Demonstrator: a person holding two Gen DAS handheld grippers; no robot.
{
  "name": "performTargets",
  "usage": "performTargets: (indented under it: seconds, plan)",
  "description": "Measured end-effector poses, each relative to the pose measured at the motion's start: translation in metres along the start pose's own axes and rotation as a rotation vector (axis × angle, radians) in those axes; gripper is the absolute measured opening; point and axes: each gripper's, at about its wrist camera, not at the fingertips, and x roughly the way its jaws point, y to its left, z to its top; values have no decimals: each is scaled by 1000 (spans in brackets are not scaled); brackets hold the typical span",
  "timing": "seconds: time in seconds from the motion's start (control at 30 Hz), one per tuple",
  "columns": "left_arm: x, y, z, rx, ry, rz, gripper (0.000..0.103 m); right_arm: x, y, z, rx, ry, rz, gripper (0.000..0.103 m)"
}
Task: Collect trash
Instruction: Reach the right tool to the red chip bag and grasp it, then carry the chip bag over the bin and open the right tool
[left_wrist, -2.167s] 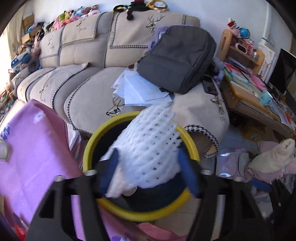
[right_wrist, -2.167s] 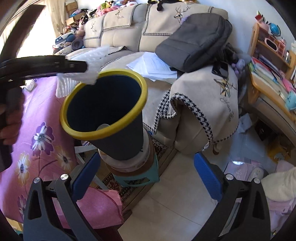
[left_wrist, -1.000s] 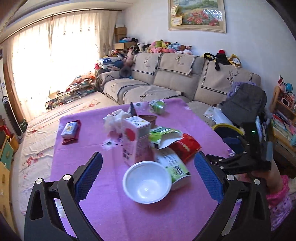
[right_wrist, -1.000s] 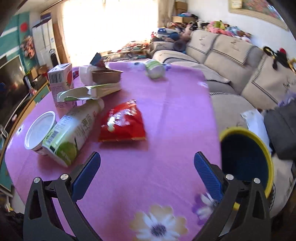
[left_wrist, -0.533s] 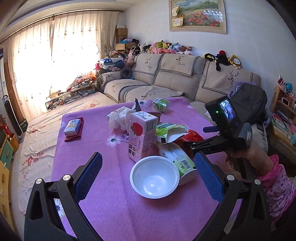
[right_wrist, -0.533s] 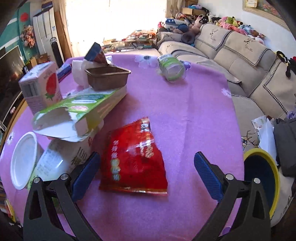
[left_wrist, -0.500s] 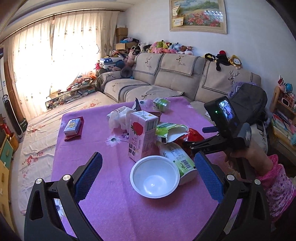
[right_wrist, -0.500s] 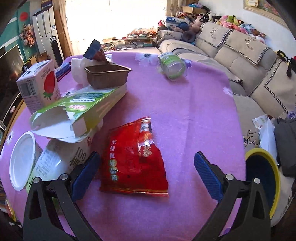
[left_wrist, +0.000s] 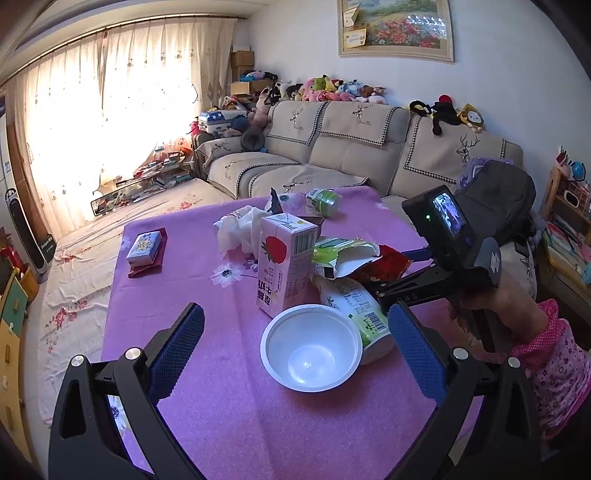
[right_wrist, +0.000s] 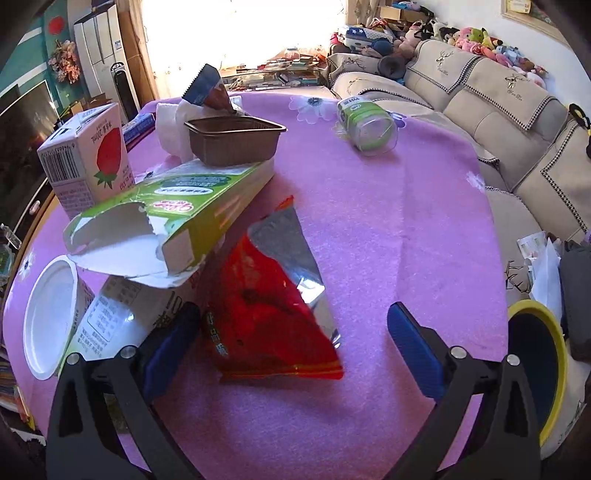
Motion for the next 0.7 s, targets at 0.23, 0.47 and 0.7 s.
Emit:
performTargets:
  seconds: [0.23, 0.47, 0.7]
  plan:
    - [4, -2, -3, 4, 6, 0, 98, -17, -20, -1, 111, -57, 97, 34]
    - [9, -2, -5, 4, 15, 2, 98, -42, -32, -8, 156, -98, 104, 5]
    - [11, -3, -5, 15, 14, 3, 98, -77, -37, -22, 138, -157, 93, 3]
